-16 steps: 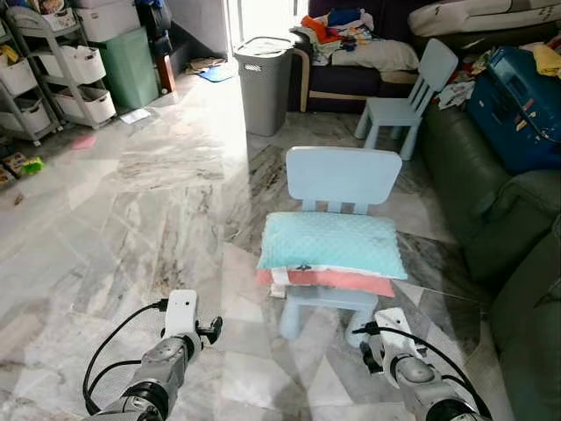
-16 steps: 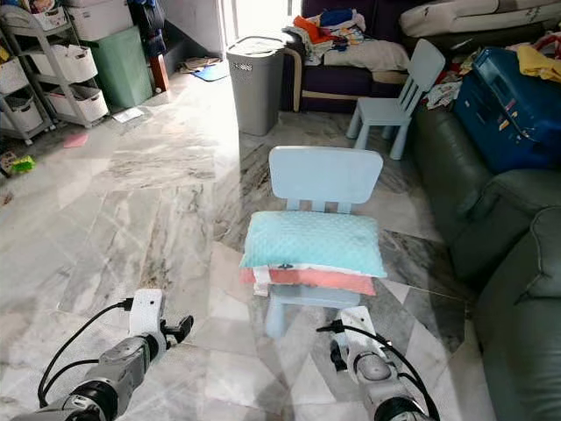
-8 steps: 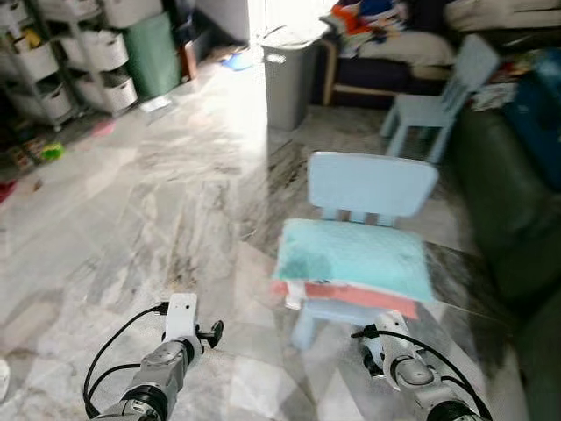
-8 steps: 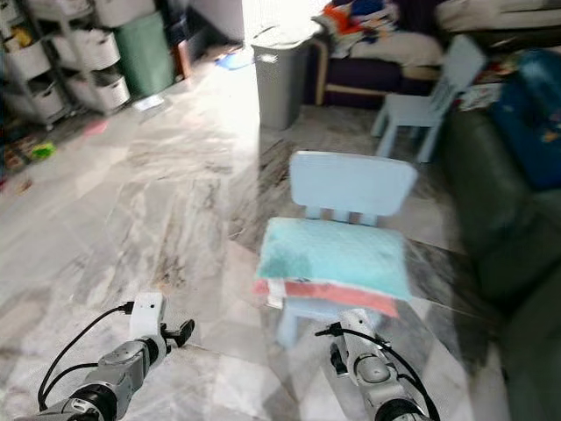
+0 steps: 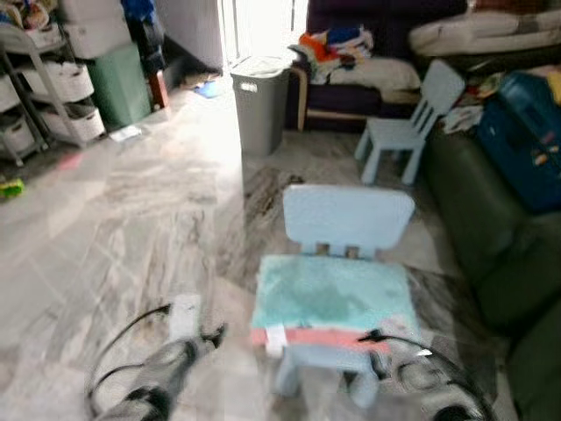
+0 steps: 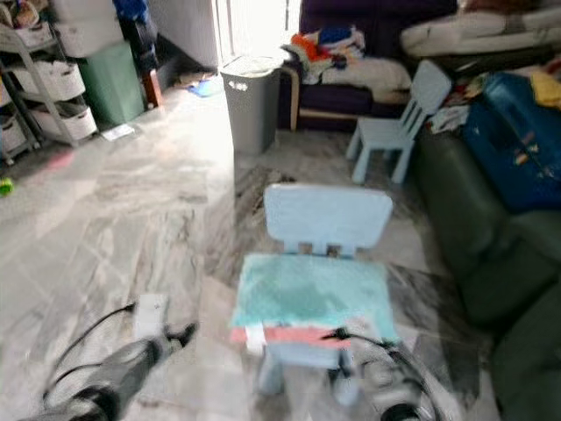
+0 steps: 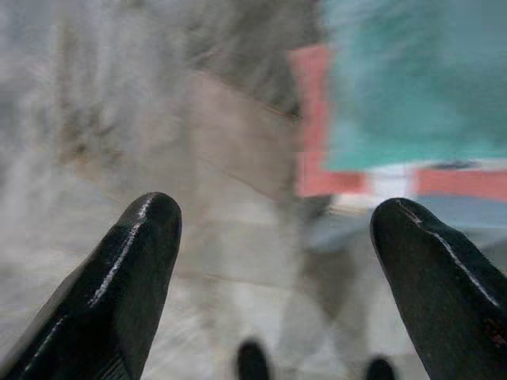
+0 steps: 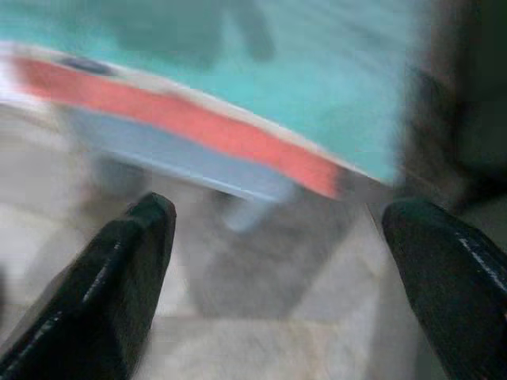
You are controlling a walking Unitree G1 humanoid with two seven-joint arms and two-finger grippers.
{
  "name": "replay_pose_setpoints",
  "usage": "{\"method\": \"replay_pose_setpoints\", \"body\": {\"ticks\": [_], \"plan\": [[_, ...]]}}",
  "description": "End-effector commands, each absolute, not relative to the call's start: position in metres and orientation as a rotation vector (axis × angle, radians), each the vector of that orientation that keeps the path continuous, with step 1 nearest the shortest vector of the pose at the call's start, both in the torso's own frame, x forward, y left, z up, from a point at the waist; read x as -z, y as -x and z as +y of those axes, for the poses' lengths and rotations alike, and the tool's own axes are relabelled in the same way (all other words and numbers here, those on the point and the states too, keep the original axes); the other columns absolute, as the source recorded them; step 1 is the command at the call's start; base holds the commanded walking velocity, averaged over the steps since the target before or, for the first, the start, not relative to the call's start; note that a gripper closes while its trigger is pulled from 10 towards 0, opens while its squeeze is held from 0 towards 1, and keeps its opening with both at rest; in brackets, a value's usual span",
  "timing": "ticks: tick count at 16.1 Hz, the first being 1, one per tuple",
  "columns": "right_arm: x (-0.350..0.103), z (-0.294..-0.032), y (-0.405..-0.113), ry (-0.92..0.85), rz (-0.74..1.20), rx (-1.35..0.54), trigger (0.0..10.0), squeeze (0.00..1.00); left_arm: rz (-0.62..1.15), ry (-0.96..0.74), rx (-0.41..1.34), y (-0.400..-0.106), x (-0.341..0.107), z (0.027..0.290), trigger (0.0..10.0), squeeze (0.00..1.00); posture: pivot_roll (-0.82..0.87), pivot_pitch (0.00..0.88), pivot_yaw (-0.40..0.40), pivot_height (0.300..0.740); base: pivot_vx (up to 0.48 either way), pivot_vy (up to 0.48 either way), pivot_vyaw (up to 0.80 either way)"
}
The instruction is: Move the pillow to the sofa
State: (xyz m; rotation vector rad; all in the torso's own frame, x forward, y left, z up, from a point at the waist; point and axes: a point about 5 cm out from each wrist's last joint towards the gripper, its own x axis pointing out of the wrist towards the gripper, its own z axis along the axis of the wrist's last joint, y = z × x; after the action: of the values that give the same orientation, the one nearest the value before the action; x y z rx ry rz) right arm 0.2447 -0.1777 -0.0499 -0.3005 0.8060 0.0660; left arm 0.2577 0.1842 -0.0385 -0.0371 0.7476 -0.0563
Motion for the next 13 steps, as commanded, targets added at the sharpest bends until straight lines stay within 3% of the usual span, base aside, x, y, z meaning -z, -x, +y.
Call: {"method": "replay_pose_setpoints", "body": {"ticks": [1,8,13], "plan": [[0.0485,-0.1861,-0.2453,0.316,0.811,-0.052,10.0,0.0,0.737,0.054,0.074,-0.2614,0.0365,0.1766,10.0,0.0,-0.04,0.0,0.001,0.74,0.0,0.0,0.0],[0.0495,-0.1858,-0.244,0.345,0.815,-0.066,10.0,0.0,0.745,0.046,0.082,-0.2604,0.0374,0.1759,10.0,0.0,-0.04,0.0,0.0,0.74,0.0,0.0,0.0],[0.0498,-0.1877,-0.2432,0.357,0.819,-0.068,10.0,0.0,0.749,0.056,0.084,-0.2594,0.0384,0.1746,10.0,0.0,-0.04,0.0,-0.002,0.74,0.0,-0.375,0.0]]}}
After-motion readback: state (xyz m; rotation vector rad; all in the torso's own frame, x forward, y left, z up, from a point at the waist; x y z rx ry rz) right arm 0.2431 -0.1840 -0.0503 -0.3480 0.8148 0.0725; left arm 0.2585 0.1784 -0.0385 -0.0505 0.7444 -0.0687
